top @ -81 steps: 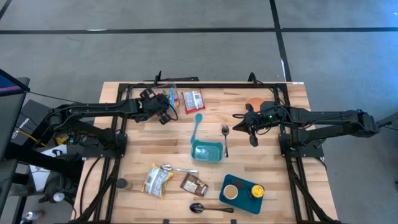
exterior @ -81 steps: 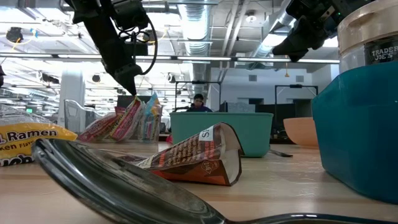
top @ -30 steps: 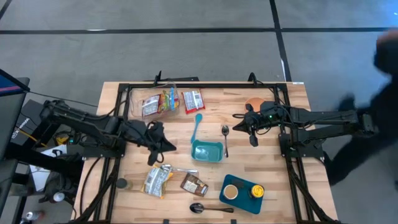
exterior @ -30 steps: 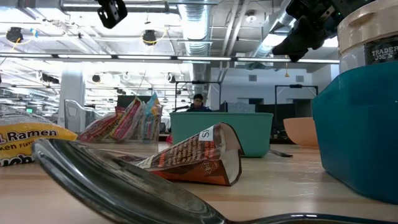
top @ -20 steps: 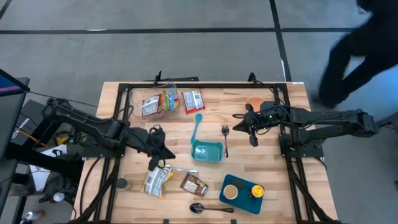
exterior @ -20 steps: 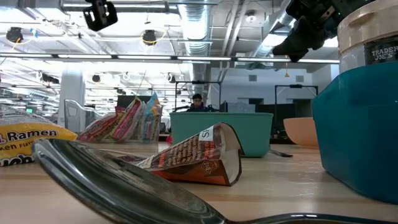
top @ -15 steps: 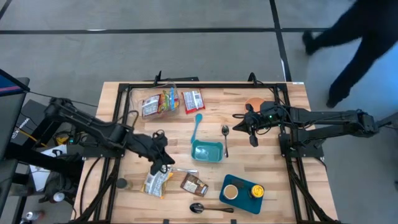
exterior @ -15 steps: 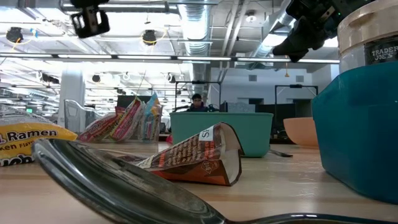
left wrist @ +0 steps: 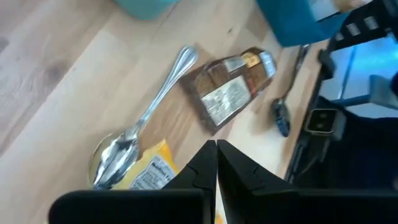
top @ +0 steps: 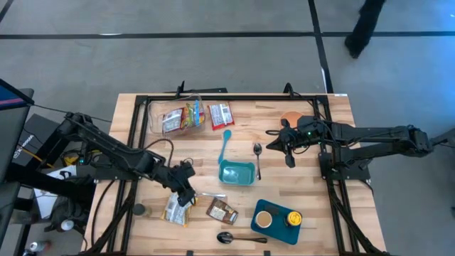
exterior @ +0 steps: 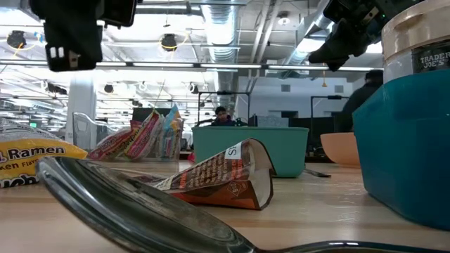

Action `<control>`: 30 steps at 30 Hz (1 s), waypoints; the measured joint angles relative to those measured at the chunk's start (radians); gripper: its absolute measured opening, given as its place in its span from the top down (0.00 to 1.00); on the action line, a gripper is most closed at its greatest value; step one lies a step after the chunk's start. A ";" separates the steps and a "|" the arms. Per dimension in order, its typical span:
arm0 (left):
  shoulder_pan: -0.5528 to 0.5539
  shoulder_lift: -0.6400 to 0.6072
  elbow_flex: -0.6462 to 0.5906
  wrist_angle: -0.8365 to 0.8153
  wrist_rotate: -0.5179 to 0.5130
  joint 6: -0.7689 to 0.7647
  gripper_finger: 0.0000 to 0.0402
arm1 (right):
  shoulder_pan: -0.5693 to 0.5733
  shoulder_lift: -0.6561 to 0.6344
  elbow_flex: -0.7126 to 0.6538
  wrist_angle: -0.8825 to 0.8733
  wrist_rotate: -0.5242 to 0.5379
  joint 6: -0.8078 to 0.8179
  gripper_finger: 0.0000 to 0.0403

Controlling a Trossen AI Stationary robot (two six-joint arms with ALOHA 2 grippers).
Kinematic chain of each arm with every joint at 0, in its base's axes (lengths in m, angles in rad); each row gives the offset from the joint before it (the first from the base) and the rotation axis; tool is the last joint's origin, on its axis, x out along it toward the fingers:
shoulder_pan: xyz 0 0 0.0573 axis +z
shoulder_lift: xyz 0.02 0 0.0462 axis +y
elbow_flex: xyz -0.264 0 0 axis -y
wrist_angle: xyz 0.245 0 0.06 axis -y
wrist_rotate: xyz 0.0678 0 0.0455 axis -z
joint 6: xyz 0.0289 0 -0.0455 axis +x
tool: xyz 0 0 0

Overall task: Pick & Place Food Item
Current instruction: Put the yellow noodle pack into the transparent bin

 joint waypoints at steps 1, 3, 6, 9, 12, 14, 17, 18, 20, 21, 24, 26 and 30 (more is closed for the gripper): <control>0.000 0.012 0.000 0.001 0.000 -0.002 0.99 | 0.000 0.000 0.000 0.000 0.000 0.000 1.00; -0.003 0.035 0.000 0.001 -0.001 0.003 0.99 | 0.000 0.000 0.000 0.000 0.000 0.002 1.00; -0.013 0.081 0.000 0.002 -0.003 0.061 0.99 | 0.000 0.000 0.000 0.000 0.000 0.002 1.00; -0.024 0.125 0.000 0.015 -0.003 0.109 0.99 | 0.000 0.000 0.000 0.000 0.000 0.002 1.00; -0.027 0.160 0.000 0.021 -0.003 0.123 0.99 | 0.000 0.000 0.000 0.001 0.000 0.002 1.00; -0.027 0.175 0.000 0.021 -0.003 0.124 0.99 | 0.000 0.000 0.000 0.001 0.000 0.002 1.00; -0.027 0.189 0.000 0.027 -0.003 0.124 0.99 | 0.000 0.000 0.000 0.001 0.000 0.002 1.00; -0.027 0.191 0.000 0.032 -0.003 0.124 0.99 | 0.000 0.000 0.000 0.001 0.000 0.002 1.00; -0.027 0.191 0.000 0.040 -0.003 0.124 0.99 | 0.000 0.000 0.000 0.001 0.000 0.002 1.00; -0.027 0.191 0.000 0.042 -0.003 0.124 0.99 | 0.000 0.000 0.000 0.003 0.000 0.002 1.00; -0.027 0.191 0.000 0.059 -0.003 0.124 0.99 | 0.000 0.000 0.000 0.005 0.000 0.002 1.00; -0.026 0.191 0.000 0.063 -0.003 0.124 0.99 | 0.000 0.000 0.000 0.005 0.000 0.002 1.00; -0.026 0.191 0.000 0.067 -0.003 0.114 0.98 | 0.000 0.000 0.000 0.005 0.000 0.002 1.00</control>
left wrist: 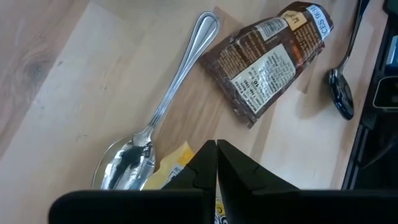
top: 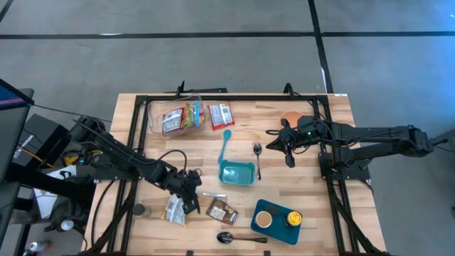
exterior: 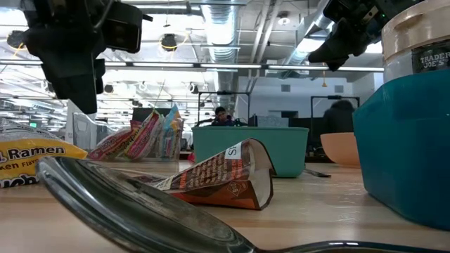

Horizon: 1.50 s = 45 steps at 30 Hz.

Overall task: Pick & Place Food Item
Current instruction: Put the yellow noodle pack into the transparent bin

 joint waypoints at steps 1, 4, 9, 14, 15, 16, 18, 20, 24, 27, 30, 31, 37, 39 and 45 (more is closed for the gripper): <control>0.000 0.000 0.000 0.000 0.000 -0.007 0.98 | 0.000 0.000 0.000 0.000 0.000 0.000 1.00; 0.000 0.000 0.000 0.001 0.000 -0.008 0.98 | 0.000 0.000 0.000 0.000 0.000 0.000 1.00; 0.000 0.000 0.000 0.070 -0.028 -0.007 0.99 | 0.000 0.000 0.000 0.000 0.000 0.000 1.00; 0.005 0.000 0.000 0.249 -0.045 0.013 1.00 | 0.000 0.000 0.000 0.005 0.000 0.000 1.00; 0.005 0.000 0.000 0.272 -0.045 0.015 1.00 | 0.000 0.000 0.000 0.005 0.000 0.000 1.00; 0.005 0.000 0.000 0.291 -0.045 0.015 1.00 | 0.000 0.000 0.000 0.005 0.000 0.000 1.00; 0.005 0.000 0.006 0.301 -0.045 0.016 1.00 | 0.000 0.000 0.000 0.005 0.000 0.000 1.00; 0.003 0.000 0.017 0.288 -0.045 0.018 1.00 | 0.000 0.000 0.000 0.005 0.000 -0.001 1.00; -0.001 0.000 0.045 0.281 -0.046 0.057 1.00 | 0.000 0.000 0.000 0.004 0.000 -0.002 1.00; -0.019 0.000 0.079 0.285 -0.046 0.092 1.00 | 0.000 0.000 0.000 0.004 0.000 -0.002 1.00; -0.047 0.000 0.103 0.280 -0.071 0.100 1.00 | 0.000 0.000 0.000 0.004 0.000 -0.003 1.00; -0.056 0.000 0.110 0.271 -0.079 0.101 1.00 | 0.000 0.000 0.000 0.004 0.000 -0.003 1.00; -0.129 0.000 0.142 0.136 -0.133 0.009 1.00 | 0.000 0.000 0.000 0.003 0.000 0.000 1.00; -0.153 0.000 0.144 0.086 -0.150 -0.022 1.00 | 0.000 0.000 0.000 0.003 0.000 0.000 1.00; -0.179 0.000 0.144 -0.137 -0.196 -0.113 1.00 | 0.000 0.000 0.000 0.003 0.000 0.000 1.00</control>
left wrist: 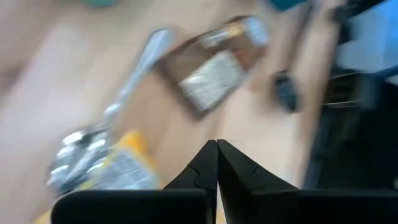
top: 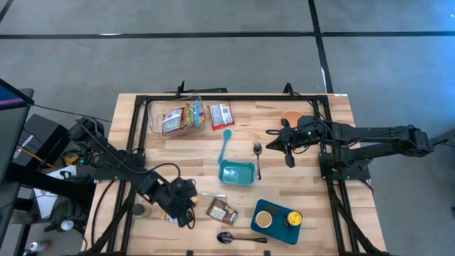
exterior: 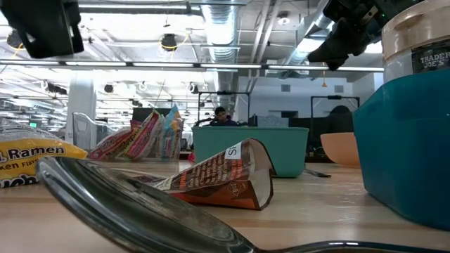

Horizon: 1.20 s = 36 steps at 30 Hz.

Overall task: Pick & Place Food Item
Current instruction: Put the yellow noodle pack into the transparent bin

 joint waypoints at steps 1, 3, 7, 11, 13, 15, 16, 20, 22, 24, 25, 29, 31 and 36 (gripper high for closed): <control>0.000 0.000 0.000 -0.035 -0.012 -0.001 1.00 | 0.000 0.000 0.000 0.000 0.000 0.000 1.00; 0.004 0.000 0.000 -0.090 -0.031 0.004 1.00 | 0.000 0.000 0.000 0.000 0.000 0.000 1.00; 0.008 0.017 0.000 -0.131 -0.057 0.084 1.00 | 0.000 0.000 0.000 0.000 0.000 0.000 1.00; 0.008 0.073 0.000 -0.120 -0.063 0.190 1.00 | 0.000 0.000 0.000 0.000 0.000 0.000 1.00; 0.008 0.094 0.000 -0.120 -0.060 0.207 1.00 | 0.000 0.000 0.000 0.000 0.000 0.000 1.00; 0.008 0.104 0.000 -0.118 -0.060 0.209 1.00 | 0.000 0.000 0.000 0.001 0.000 0.000 1.00; 0.009 0.107 0.000 -0.116 -0.060 0.209 1.00 | 0.000 0.000 0.000 0.001 0.000 0.000 1.00; 0.023 0.110 0.000 -0.087 -0.048 0.209 1.00 | 0.000 0.000 0.000 0.001 0.000 0.000 1.00; 0.038 0.110 0.000 -0.080 -0.019 0.210 1.00 | 0.000 0.000 0.000 0.001 0.000 0.000 1.00; 0.052 0.110 0.000 -0.081 0.012 0.210 0.99 | 0.000 0.000 0.000 0.001 0.000 0.000 1.00; 0.060 0.110 -0.001 -0.081 0.024 0.210 0.98 | 0.000 0.000 0.000 0.001 0.000 0.000 1.00; 0.084 0.110 -0.020 -0.064 0.039 0.210 0.91 | 0.000 0.000 0.000 0.001 0.000 0.000 1.00; 0.096 0.110 -0.030 -0.063 0.048 0.210 0.86 | 0.000 0.000 0.000 0.001 0.000 0.000 1.00; 0.124 0.110 -0.049 -0.066 0.105 0.237 0.72 | 0.000 0.000 0.000 0.001 0.000 -0.004 1.00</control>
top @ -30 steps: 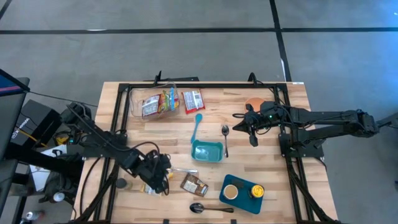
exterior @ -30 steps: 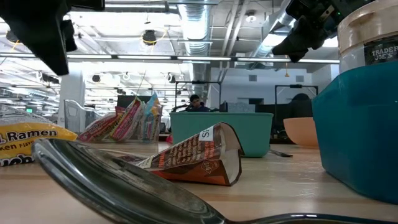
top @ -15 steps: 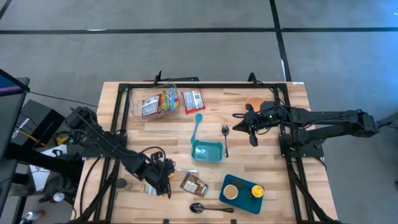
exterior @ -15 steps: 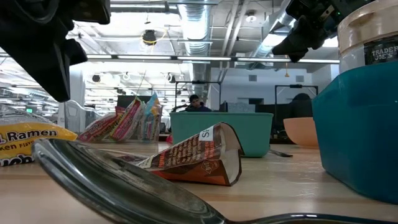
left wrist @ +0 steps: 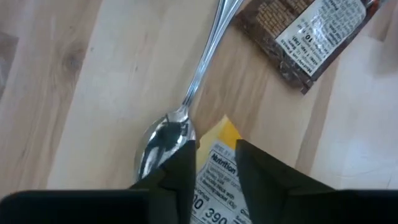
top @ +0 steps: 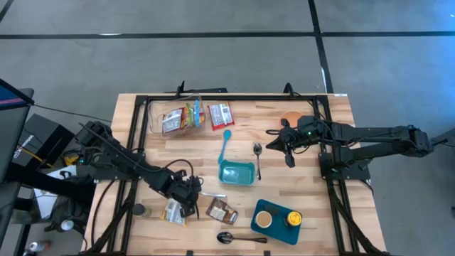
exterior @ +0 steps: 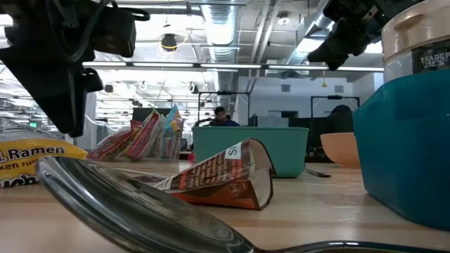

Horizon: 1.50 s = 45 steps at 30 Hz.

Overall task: Pick & Place Food Item
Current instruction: Put the yellow noodle pack into the transparent bin

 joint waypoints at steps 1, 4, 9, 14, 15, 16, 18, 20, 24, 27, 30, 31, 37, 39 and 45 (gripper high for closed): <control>0.004 0.000 0.000 0.001 0.004 0.008 0.69 | 0.000 0.000 0.000 0.000 0.000 -0.002 1.00; 0.015 0.000 0.000 0.029 0.009 0.048 0.63 | 0.000 0.000 0.000 0.000 0.000 -0.003 1.00; 0.019 0.000 0.000 0.077 0.012 0.100 0.57 | 0.000 0.000 0.000 0.000 0.000 -0.003 1.00; 0.019 0.000 0.000 0.076 0.013 0.104 0.57 | 0.000 0.000 0.000 0.000 0.000 0.003 1.00; 0.019 0.000 0.000 0.075 0.017 0.104 0.57 | 0.000 0.000 0.000 0.000 0.000 0.004 1.00; 0.019 0.004 0.000 0.077 0.023 0.104 0.58 | 0.000 0.000 0.000 0.000 0.000 0.004 1.00; 0.019 0.018 0.000 0.071 0.037 0.104 0.58 | 0.000 0.000 0.000 0.000 0.000 0.004 1.00; 0.019 0.039 0.000 0.070 0.059 0.104 0.59 | 0.000 0.000 0.000 0.000 0.000 0.004 1.00; 0.019 0.082 -0.001 0.072 0.073 0.104 0.61 | 0.000 0.000 0.000 0.000 0.000 0.004 1.00; 0.019 0.099 -0.001 0.068 0.074 0.104 0.62 | 0.000 0.000 0.000 0.001 0.000 0.004 1.00; 0.019 0.100 -0.001 0.068 0.075 0.104 0.63 | 0.000 0.000 0.000 0.000 0.000 0.004 1.00; 0.019 0.100 -0.001 0.068 0.075 0.104 0.64 | 0.000 0.000 0.000 0.000 0.000 0.004 1.00; 0.019 0.100 -0.001 0.067 0.076 0.104 0.68 | 0.000 0.000 0.000 0.000 0.000 0.004 1.00; 0.019 0.100 -0.001 0.067 0.076 0.104 0.71 | 0.000 0.000 0.000 0.000 0.000 0.004 1.00; 0.019 0.100 -0.001 0.067 0.076 0.104 0.78 | 0.000 0.000 0.000 0.000 0.000 0.004 1.00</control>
